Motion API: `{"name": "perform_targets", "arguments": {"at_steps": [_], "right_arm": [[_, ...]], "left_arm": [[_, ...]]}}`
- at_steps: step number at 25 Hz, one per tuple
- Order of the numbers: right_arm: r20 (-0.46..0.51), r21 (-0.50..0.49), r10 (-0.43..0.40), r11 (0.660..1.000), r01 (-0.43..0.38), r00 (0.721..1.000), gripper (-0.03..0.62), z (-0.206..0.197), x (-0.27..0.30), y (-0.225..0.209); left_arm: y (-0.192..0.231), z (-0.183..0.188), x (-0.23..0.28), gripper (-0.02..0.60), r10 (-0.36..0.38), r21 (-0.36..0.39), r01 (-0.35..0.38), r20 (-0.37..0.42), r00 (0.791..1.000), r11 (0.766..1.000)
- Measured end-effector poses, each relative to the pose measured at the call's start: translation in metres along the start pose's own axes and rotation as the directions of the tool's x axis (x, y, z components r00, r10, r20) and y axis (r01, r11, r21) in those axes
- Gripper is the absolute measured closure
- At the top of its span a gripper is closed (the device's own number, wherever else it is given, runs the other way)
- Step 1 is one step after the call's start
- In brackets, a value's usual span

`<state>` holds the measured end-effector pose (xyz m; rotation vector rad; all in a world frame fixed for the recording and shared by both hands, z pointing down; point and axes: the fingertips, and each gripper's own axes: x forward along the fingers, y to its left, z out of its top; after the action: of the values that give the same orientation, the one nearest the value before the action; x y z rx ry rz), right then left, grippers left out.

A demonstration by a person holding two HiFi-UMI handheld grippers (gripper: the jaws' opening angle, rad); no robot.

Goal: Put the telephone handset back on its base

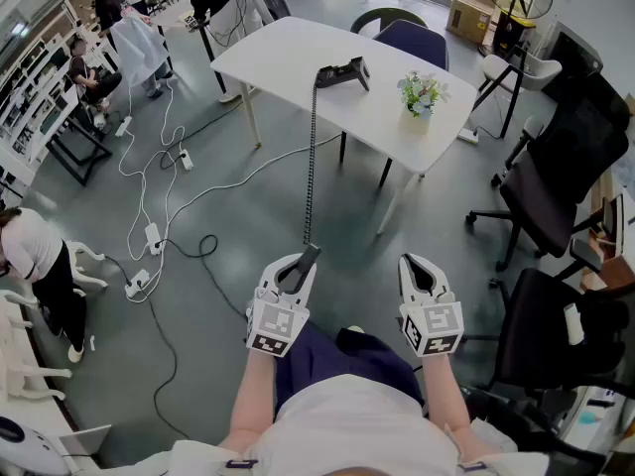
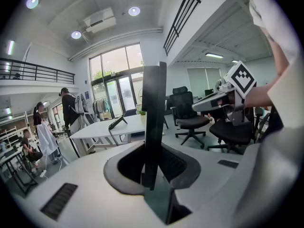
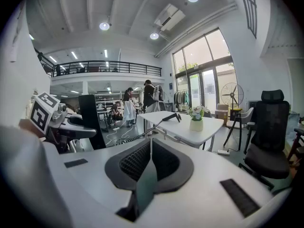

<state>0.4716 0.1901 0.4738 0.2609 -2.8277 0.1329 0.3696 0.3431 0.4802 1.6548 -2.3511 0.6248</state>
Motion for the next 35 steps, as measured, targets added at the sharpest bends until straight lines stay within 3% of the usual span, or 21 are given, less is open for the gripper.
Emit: {"name": "perform_targets", "arguments": {"at_steps": [22,35], "right_arm": [[-0.082,0.021,0.002,1.0,0.0,0.997,0.553,-0.02,0.004,0.008],[-0.108,0.031,-0.007,0.999,0.01,0.994,0.553,-0.01,0.049,-0.021]], "left_arm": [[-0.005,-0.014,0.0,0.497,-0.013,-0.042,0.012,-0.02,1.0,0.999],[0.025,-0.003,0.05,0.497,-0.032,-0.055,0.031,-0.023,0.999,0.998]]}}
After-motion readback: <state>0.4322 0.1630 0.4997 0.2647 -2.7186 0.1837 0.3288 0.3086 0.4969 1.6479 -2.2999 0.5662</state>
